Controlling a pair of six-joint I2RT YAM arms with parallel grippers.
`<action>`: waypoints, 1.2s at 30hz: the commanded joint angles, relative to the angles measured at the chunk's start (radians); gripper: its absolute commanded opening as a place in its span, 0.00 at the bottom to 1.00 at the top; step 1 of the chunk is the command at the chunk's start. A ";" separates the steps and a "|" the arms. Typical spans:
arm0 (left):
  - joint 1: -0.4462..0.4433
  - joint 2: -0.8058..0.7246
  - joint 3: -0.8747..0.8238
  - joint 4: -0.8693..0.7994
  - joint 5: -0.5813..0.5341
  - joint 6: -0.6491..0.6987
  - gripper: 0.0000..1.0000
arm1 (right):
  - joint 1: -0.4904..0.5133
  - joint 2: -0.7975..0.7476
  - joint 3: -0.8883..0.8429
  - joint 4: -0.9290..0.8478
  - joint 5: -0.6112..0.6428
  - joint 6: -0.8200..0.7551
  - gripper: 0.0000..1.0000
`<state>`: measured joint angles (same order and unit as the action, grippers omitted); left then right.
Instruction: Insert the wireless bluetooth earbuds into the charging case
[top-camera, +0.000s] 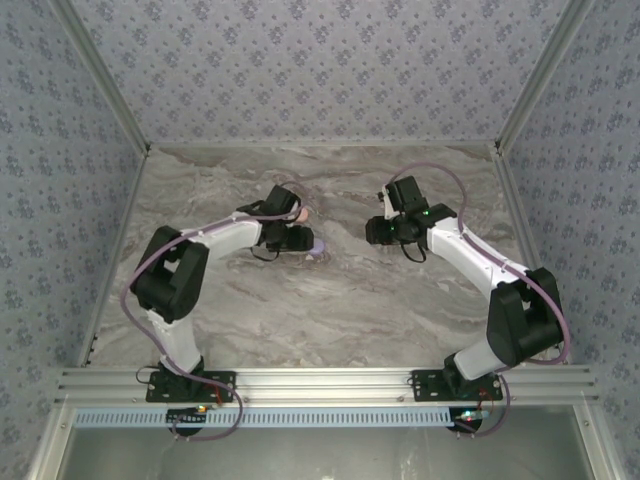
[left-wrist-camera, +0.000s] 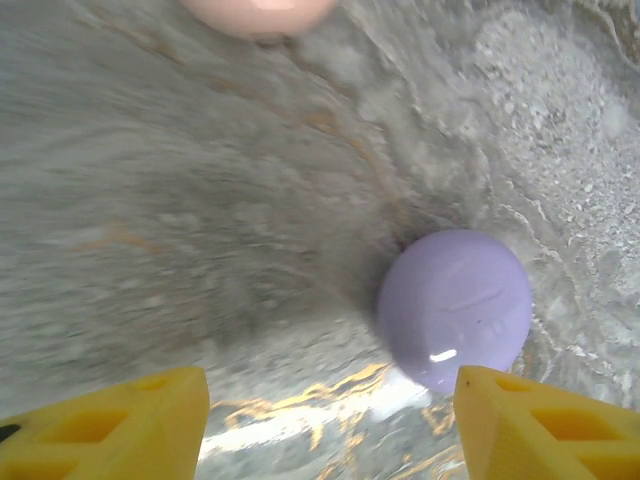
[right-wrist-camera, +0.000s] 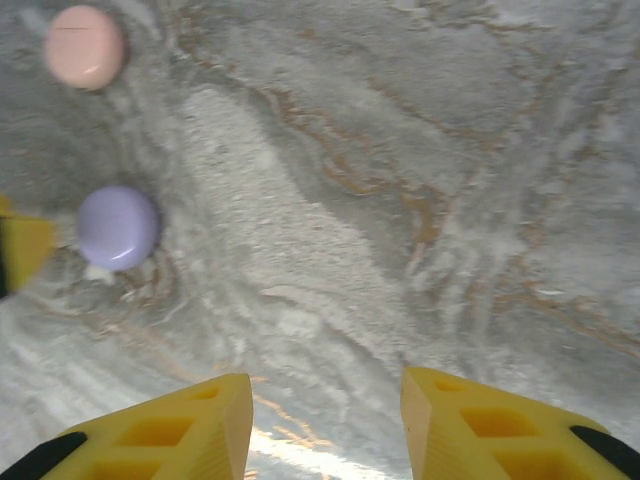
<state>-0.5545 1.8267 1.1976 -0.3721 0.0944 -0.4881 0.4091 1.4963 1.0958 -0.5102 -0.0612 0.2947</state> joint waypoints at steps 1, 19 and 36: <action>0.021 -0.118 -0.005 -0.088 -0.142 0.071 0.66 | -0.022 0.001 -0.024 -0.023 0.190 0.010 0.47; 0.249 -0.495 -0.227 -0.049 -0.438 0.258 0.76 | -0.270 -0.077 -0.223 0.208 0.286 -0.091 0.51; 0.444 -0.675 -0.670 0.601 -0.260 0.456 0.80 | -0.448 -0.280 -0.612 0.764 0.066 -0.276 0.57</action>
<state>-0.1390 1.1721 0.5541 0.0418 -0.2382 -0.0696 -0.0296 1.2457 0.5259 0.0792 0.0433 0.0887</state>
